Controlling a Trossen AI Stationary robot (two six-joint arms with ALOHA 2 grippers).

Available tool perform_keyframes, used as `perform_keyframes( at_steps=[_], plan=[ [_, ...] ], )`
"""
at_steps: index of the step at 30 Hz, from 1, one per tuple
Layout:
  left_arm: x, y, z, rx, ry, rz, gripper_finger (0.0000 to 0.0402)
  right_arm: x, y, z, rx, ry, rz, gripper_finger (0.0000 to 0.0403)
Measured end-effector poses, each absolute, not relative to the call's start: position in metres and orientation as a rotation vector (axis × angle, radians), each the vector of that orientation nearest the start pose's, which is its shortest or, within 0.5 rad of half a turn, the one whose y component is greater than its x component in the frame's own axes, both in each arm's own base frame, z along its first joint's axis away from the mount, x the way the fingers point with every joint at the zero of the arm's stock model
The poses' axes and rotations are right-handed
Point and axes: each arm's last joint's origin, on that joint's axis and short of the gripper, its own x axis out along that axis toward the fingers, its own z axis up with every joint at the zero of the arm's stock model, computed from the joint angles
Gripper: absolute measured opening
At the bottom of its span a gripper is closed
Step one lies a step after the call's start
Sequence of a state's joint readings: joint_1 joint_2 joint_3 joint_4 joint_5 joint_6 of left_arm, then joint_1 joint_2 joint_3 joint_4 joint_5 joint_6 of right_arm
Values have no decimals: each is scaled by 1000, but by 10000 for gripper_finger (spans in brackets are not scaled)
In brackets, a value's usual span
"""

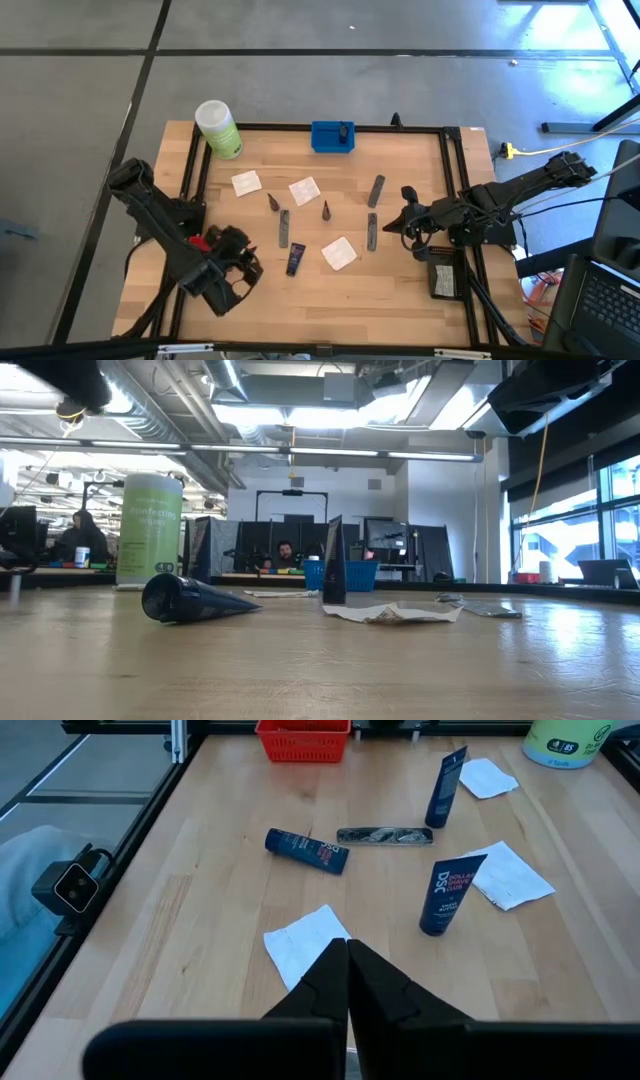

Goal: Pick & Place Travel size toiletries
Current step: Put the dark blue shaving cream bottle into the blue basket

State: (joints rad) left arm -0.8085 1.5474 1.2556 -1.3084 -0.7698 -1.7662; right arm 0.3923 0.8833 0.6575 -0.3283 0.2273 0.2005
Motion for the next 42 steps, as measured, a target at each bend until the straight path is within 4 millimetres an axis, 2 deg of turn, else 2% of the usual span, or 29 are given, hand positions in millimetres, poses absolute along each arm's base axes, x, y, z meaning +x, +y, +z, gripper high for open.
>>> perform_keyframes(
  at_steps=[12,25,30,37,39,42],
  plan=[
    [235,-163,278,-59,409,739,102,175,63,261,8,527,40,46],
    [286,-155,298,120,370,613,102,177,64,264,20,494,42,60],
    [311,-148,304,143,371,445,102,179,65,269,18,432,54,48],
    [344,-150,306,259,272,22,102,182,66,276,41,359,61,32],
    [346,-149,306,276,249,-32,102,182,66,276,42,359,61,29],
    [349,-142,306,288,246,-12,101,182,66,276,42,359,61,26]
  ],
)
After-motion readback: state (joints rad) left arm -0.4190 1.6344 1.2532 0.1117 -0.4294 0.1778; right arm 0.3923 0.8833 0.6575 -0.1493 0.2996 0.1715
